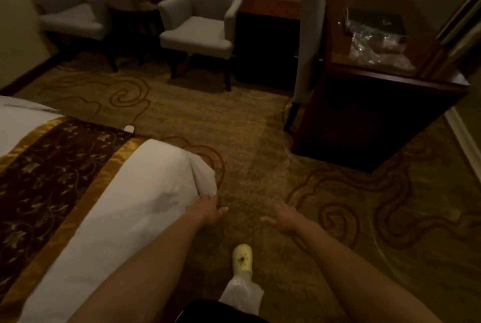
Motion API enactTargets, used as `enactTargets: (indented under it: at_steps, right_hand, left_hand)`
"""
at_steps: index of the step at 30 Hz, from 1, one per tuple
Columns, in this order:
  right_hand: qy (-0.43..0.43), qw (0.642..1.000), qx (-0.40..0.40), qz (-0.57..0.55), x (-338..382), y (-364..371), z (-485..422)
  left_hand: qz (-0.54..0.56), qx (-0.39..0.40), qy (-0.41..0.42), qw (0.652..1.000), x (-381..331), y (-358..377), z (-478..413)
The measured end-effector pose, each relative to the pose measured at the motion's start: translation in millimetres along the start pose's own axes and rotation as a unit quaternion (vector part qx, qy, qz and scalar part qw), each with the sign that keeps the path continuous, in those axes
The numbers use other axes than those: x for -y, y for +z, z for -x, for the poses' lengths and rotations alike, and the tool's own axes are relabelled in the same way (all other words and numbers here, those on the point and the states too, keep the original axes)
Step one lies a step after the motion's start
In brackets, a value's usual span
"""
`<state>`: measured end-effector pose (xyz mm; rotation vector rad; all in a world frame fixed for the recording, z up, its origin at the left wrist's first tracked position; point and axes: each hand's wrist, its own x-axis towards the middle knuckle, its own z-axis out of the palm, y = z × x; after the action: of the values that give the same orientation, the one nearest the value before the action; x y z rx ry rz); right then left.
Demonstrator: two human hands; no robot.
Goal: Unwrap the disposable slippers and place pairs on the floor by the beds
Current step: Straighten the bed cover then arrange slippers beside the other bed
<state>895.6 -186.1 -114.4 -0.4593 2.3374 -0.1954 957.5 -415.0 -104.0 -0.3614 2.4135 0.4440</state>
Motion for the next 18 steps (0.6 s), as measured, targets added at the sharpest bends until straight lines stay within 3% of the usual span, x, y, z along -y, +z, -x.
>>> enactTargets:
  at_steps: [13,18]
  right_hand:
    - [-0.037,0.999,0.027,0.022,-10,-226,-219]
    - [-0.074,0.994,0.033,0.067,0,-302,-315]
  left_hand:
    - [0.026,0.020,-0.026,0.999,-37,-182,-200]
    - [0.047,-0.001,-0.078,0.996,-32,-235,-281]
